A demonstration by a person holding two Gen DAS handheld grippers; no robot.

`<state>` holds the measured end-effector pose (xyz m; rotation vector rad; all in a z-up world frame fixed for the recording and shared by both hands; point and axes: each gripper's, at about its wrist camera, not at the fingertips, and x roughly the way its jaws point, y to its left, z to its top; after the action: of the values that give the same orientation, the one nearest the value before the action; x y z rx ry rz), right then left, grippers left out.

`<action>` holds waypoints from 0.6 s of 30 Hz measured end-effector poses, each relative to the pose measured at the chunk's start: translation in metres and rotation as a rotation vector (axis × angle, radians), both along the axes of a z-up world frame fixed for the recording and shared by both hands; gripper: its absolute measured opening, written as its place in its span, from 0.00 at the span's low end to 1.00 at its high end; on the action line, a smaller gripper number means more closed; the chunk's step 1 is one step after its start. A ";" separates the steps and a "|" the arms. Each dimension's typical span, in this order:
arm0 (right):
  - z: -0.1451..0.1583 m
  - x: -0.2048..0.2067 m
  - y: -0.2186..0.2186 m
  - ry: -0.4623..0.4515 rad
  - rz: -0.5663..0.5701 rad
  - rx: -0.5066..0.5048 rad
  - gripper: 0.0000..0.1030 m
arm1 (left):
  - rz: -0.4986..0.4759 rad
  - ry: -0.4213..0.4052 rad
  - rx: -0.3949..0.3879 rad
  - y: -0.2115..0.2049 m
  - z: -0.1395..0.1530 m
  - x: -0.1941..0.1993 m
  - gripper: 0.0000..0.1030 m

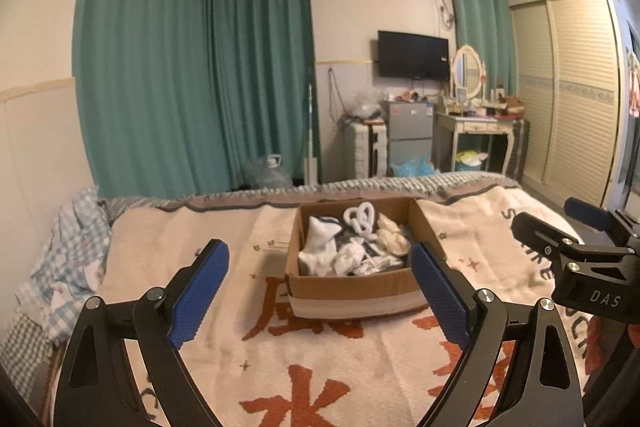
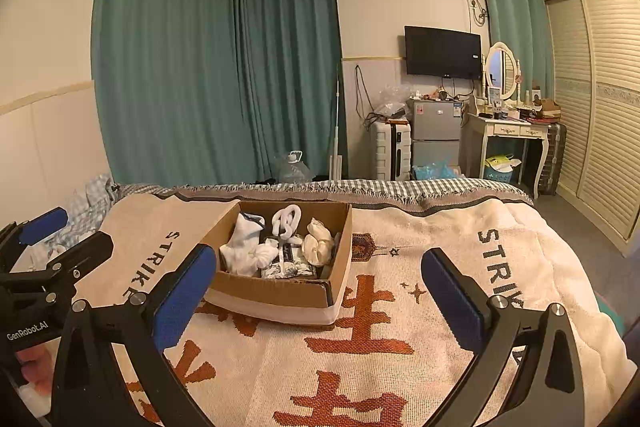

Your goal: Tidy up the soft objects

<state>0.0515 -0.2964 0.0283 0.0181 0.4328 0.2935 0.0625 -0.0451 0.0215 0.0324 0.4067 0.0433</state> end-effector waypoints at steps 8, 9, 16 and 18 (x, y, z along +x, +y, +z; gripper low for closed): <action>-0.001 0.000 0.001 0.001 0.002 0.000 1.00 | 0.002 0.000 -0.003 0.000 -0.001 0.001 0.91; -0.001 0.000 0.001 0.003 0.003 0.000 1.00 | 0.003 -0.001 -0.003 0.000 -0.001 0.000 0.91; -0.004 0.001 0.003 0.005 0.006 -0.001 1.00 | 0.004 -0.011 0.000 -0.002 -0.001 -0.002 0.91; -0.006 0.001 0.004 0.008 0.012 -0.001 1.00 | 0.007 -0.021 0.012 -0.004 -0.001 -0.004 0.91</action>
<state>0.0528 -0.2926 0.0228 0.0160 0.4410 0.3050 0.0583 -0.0489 0.0209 0.0419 0.3858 0.0528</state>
